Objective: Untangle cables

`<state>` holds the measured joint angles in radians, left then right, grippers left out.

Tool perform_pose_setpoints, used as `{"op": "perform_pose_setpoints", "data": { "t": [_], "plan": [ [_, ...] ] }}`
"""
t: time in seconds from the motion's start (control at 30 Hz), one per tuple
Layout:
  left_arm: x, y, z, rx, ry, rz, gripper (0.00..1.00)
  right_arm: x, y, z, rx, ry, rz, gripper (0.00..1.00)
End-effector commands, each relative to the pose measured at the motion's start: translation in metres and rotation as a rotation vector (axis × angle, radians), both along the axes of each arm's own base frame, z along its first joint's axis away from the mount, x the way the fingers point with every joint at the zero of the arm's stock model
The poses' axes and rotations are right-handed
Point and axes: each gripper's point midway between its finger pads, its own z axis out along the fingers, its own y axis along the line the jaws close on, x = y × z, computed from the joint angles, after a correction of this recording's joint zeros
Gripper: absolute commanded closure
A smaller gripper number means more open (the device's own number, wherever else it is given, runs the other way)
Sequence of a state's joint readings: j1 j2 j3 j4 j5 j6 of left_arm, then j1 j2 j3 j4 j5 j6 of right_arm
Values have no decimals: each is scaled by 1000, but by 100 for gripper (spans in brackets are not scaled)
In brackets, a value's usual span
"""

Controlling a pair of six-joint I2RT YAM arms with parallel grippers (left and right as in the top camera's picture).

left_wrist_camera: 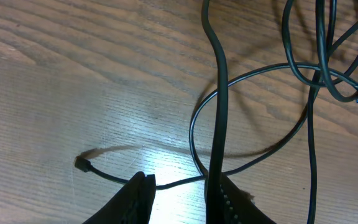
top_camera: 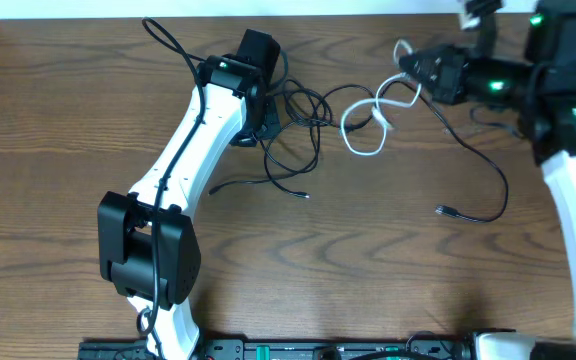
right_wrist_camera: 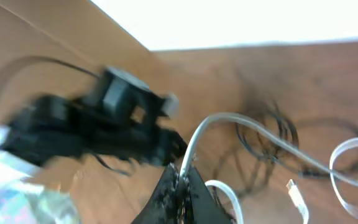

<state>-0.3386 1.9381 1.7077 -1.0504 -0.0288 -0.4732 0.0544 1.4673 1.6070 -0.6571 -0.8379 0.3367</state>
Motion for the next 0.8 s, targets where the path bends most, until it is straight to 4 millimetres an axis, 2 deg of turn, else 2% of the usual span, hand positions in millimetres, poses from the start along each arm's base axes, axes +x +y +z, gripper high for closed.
{"op": "perform_pose_setpoints", "data": {
  "t": [0.0,0.07,0.1,0.17,0.27,0.37,0.5,0.6,0.7,0.77],
  "plan": [
    [-1,2,-6,16,16,1,67,-5,0,36,56,-24,-19,99],
    [-1,2,-6,16,16,1,67,-6,-3,57,56,-78,-31,99],
    [-1,2,-6,16,16,1,67,-4,-9,71,49,-116,-60,99],
    [-1,2,-6,16,16,1,67,0,-21,86,34,-160,-118,99],
    [-1,2,-6,16,16,1,67,13,-56,103,-7,-224,-263,99],
    [-1,2,-6,16,16,1,67,22,-95,111,-38,-255,-393,99],
    [-1,2,-6,16,16,1,67,31,-153,112,-62,-270,-535,99],
    [-1,2,-6,16,16,1,67,43,-204,103,-90,-266,-642,99],
    [-1,2,-6,16,16,1,67,61,-239,90,-105,-261,-712,99],
    [-1,2,-6,16,16,1,67,73,-255,78,-96,-239,-733,99]
  ]
}}
